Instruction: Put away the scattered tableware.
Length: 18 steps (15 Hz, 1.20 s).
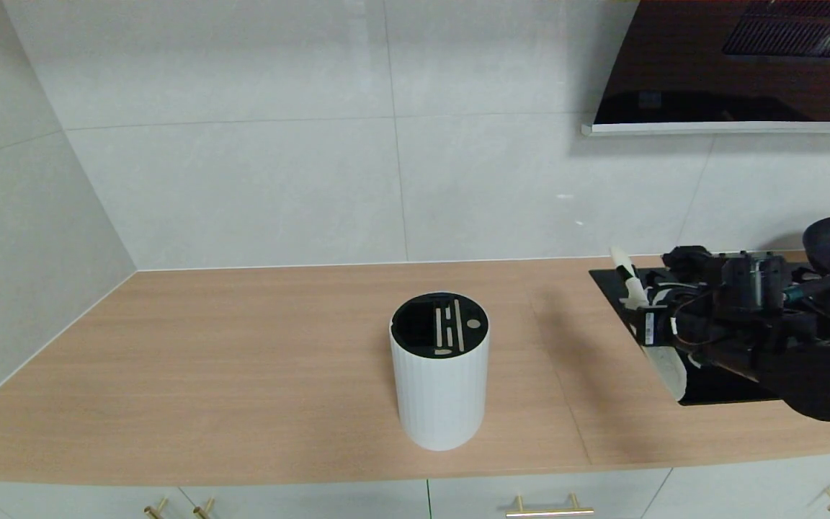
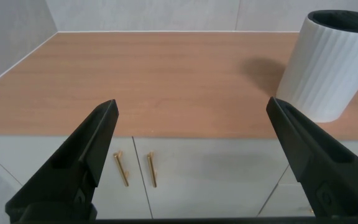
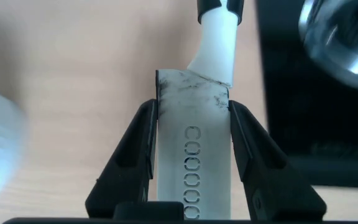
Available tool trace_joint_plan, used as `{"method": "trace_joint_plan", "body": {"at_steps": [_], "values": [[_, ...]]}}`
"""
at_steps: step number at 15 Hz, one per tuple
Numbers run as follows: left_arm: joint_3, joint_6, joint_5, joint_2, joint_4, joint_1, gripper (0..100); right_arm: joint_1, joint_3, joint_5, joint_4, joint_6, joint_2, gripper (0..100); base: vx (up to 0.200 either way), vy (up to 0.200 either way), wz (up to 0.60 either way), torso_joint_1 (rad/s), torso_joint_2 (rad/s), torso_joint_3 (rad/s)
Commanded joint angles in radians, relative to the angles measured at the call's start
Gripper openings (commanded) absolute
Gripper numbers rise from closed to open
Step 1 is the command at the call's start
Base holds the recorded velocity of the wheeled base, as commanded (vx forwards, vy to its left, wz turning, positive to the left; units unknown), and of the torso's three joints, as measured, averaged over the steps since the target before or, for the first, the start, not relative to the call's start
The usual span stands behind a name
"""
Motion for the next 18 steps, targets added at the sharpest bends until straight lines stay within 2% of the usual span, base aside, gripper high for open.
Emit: {"method": "trace_joint_plan", "body": {"at_steps": [1,2,3,4,5,6,7,8,9,10,11,12,13,14,15,17,18], "values": [[-0.125,0.000,-0.076,0.028,0.017,-0.004,100,0.062,-0.020,-0.001,0.026,-0.013,-0.186,0,0.000,0.000,0.00,0.000,0.00,0.000],[-0.231,-0.006,-0.164,0.110,0.044,-0.021,100,0.094,-0.043,-0.001,0.052,-0.017,-0.227,0,0.000,0.000,0.00,0.000,0.00,0.000],[-0.288,-0.006,-0.214,0.178,0.064,-0.024,100,0.124,-0.063,-0.001,0.076,-0.017,-0.250,0,0.000,0.000,0.00,0.000,0.00,0.000],[-0.378,-0.003,-0.307,0.354,0.072,-0.024,100,0.187,-0.109,-0.004,0.139,-0.017,-0.286,0,0.000,0.000,0.00,0.000,0.00,0.000],[-0.449,-0.006,-0.388,0.486,0.056,-0.024,100,0.235,-0.129,-0.009,0.174,-0.017,-0.301,0,0.000,0.000,0.00,0.000,0.00,0.000],[-0.505,-0.023,-0.452,0.626,0.010,-0.026,100,0.286,-0.137,-0.011,0.187,-0.017,-0.309,0,0.000,0.000,0.00,0.000,0.00,0.000],[-0.536,-0.058,-0.481,0.746,-0.062,-0.030,100,0.322,-0.139,-0.011,0.187,-0.017,-0.307,0,0.000,0.000,0.00,0.000,0.00,0.000],[-0.551,-0.106,-0.488,0.873,-0.175,-0.072,100,0.364,-0.140,-0.011,0.187,-0.017,-0.302,0,0.000,0.000,0.00,0.000,0.00,0.000],[-0.561,-0.176,-0.488,0.983,-0.298,-0.133,100,0.393,-0.143,-0.011,0.187,-0.017,-0.286,0,0.000,0.000,0.00,0.000,0.00,0.000],[-0.561,-0.176,-0.488,0.983,-0.298,-0.133,100,0.393,-0.143,-0.011,0.187,-0.017,-0.286,0,0.000,0.000,0.00,0.000,0.00,0.000],[-0.582,-0.368,-0.489,1.169,-0.517,-0.216,100,0.448,-0.146,-0.024,0.187,-0.016,-0.261,0,0.000,0.000,0.00,0.000,0.00,0.000],[-0.590,-0.416,-0.489,1.215,-0.573,-0.239,100,0.460,-0.146,-0.037,0.187,-0.016,-0.253,0,0.000,0.000,0.00,0.000,0.00,0.000],[-0.605,-0.495,-0.492,1.304,-0.666,-0.264,100,0.497,-0.146,-0.066,0.185,-0.016,-0.240,0,0.000,0.000,0.00,0.000,0.00,0.000],[-0.616,-0.521,-0.495,1.347,-0.700,-0.276,100,0.511,-0.146,-0.080,0.184,-0.014,-0.229,0,0.000,0.000,0.00,0.000,0.00,0.000],[-0.654,-0.574,-0.498,1.436,-0.744,-0.296,100,0.549,-0.146,-0.126,0.180,-0.014,-0.209,0,0.000,0.000,0.00,0.000,0.00,0.000],[-0.726,-0.673,-0.498,1.529,-0.769,-0.333,100,0.602,-0.148,-0.172,0.179,-0.011,-0.201,0,0.000,0.000,0.00,0.000,0.00,0.000],[-0.768,-0.702,-0.498,1.566,-0.770,-0.351,100,0.626,-0.149,-0.179,0.179,-0.010,-0.197,0,0.000,0.000,0.00,0.000,0.00,0.000]]}}
